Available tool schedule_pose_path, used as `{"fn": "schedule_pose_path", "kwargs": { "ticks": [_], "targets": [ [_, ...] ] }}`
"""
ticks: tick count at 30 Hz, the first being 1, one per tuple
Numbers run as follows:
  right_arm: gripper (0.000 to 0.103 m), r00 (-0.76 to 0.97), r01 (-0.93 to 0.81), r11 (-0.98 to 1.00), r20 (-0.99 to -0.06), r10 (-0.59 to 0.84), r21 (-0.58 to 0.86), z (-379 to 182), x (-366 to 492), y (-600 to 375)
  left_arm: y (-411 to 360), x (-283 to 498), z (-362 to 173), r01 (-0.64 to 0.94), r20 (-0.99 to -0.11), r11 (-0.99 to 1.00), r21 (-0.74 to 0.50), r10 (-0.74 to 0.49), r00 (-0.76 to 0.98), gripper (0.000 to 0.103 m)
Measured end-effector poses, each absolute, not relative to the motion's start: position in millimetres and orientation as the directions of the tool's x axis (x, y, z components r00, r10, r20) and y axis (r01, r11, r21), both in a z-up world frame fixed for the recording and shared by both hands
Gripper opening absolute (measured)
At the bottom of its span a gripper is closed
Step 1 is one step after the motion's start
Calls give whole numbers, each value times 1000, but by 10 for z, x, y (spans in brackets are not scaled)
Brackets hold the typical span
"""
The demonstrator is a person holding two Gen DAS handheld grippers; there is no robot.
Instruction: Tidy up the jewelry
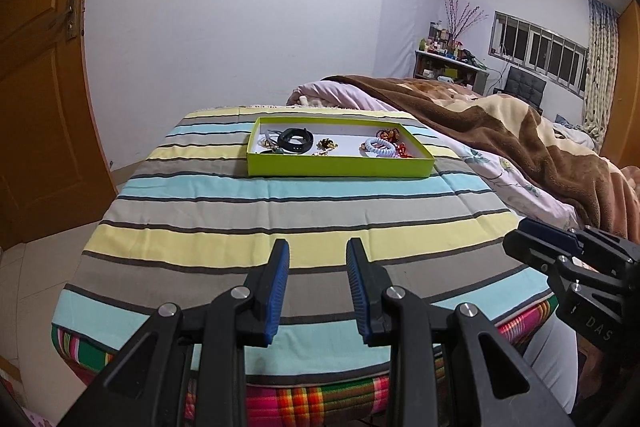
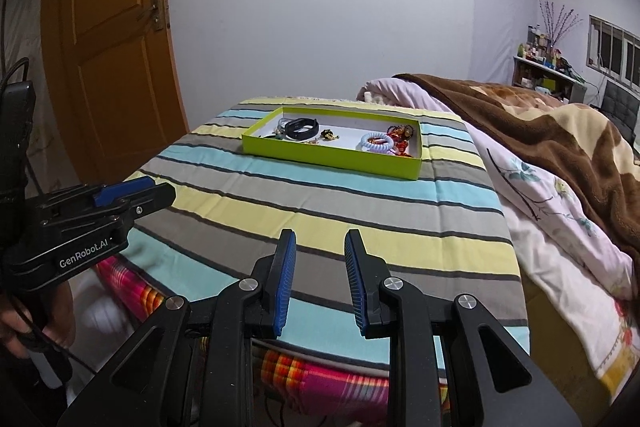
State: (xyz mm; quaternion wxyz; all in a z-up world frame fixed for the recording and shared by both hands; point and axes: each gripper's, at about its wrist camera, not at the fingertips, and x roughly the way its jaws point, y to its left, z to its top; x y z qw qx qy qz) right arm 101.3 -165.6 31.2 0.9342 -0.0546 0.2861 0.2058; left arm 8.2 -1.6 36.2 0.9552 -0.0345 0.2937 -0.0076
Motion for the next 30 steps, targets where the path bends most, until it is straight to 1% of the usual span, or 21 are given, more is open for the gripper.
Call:
{"fn": "schedule_pose_path", "kwargs": {
  "ticks": [7, 30],
  "targets": [
    [26, 765, -397, 918, -544, 345, 24, 329, 1006, -1707, -78, 66, 344, -6, -561, 999, -53, -25, 827, 31],
    [26, 764, -388, 921, -551, 337, 26, 312, 1011, -1724, -110, 30, 320, -39, -563, 999, -34, 13, 826, 31]
  ]
}}
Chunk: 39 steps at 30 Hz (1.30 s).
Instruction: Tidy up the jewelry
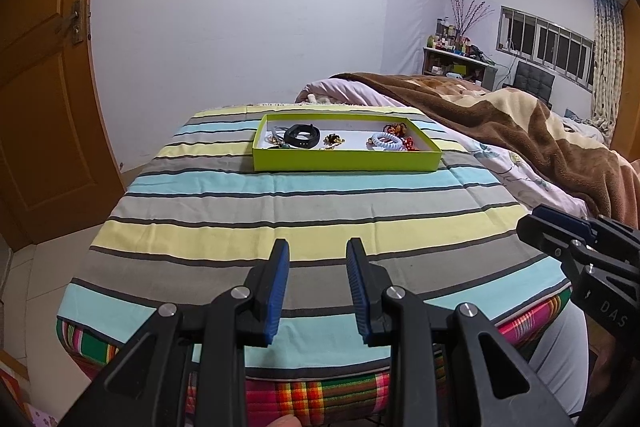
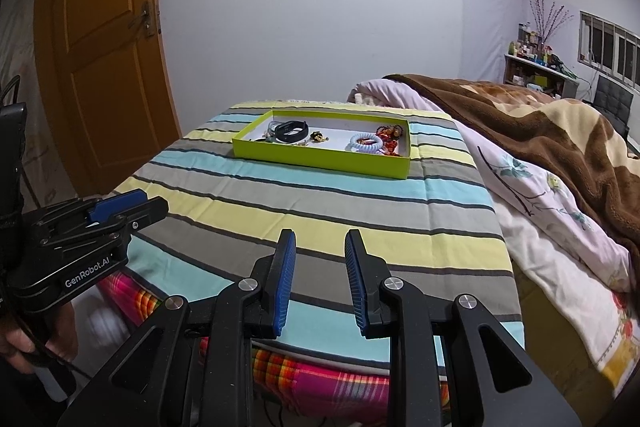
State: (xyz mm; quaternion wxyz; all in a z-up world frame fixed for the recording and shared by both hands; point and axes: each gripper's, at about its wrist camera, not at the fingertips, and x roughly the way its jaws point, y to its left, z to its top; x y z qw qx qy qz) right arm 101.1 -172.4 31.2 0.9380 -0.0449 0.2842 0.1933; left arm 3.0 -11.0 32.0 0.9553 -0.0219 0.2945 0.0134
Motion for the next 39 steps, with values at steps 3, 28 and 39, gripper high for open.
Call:
{"fn": "schedule_pose_path", "kwargs": {
  "ticks": [3, 28, 39],
  "targets": [
    [26, 763, -388, 921, -551, 337, 26, 309, 1011, -1725, -107, 28, 310, -40, -566, 999, -34, 14, 824, 31],
    [26, 764, -389, 921, -552, 335, 21, 310, 1026, -1711, -89, 36, 289, -54, -567, 998, -24, 31, 823, 31],
    [26, 765, -388, 921, -551, 334, 20, 313, 1030, -1719, -83, 32, 298, -56, -563, 998, -19, 36, 826, 31]
  ]
}}
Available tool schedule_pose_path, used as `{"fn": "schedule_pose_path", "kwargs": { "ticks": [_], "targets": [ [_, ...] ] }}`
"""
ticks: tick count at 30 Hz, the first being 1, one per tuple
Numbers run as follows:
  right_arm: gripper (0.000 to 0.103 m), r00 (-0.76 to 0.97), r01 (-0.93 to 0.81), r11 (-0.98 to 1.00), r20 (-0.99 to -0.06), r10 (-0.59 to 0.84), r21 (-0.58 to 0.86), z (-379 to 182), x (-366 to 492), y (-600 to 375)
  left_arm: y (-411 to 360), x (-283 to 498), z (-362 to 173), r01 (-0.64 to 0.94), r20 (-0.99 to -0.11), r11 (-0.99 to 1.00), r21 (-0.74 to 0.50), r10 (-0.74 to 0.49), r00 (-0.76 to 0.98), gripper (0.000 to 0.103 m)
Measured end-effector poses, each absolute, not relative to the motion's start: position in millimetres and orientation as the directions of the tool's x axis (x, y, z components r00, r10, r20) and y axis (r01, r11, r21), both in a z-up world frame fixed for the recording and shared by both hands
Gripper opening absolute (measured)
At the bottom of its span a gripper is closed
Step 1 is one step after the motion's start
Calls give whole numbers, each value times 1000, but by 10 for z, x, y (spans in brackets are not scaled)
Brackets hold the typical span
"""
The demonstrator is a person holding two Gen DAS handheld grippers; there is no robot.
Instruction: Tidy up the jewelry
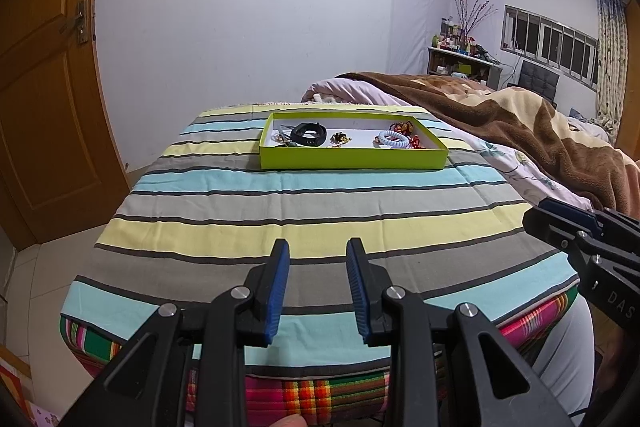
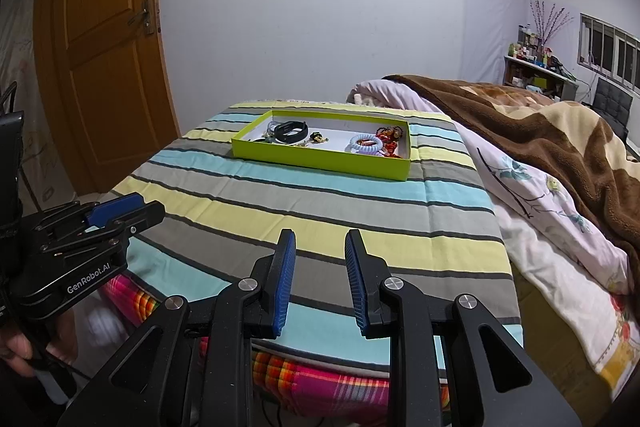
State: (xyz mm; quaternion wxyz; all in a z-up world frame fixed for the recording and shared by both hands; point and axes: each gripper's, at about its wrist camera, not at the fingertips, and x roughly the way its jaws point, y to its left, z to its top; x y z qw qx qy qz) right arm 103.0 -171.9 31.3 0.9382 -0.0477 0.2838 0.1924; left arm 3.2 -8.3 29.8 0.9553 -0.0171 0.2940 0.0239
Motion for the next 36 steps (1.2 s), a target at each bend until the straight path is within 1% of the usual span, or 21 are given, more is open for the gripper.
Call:
{"fn": "schedule_pose_path", "kwargs": {
  "ticks": [26, 36],
  "targets": [
    [26, 763, -386, 922, -556, 330, 18, 304, 1047, -1727, -134, 49, 282, -45, -555, 999, 17, 47, 830, 31],
    [26, 761, -383, 924, -560, 327, 20, 279, 1064, -1759, -127, 60, 253, -48, -562, 999, 6, 44, 826, 31]
  ]
}}
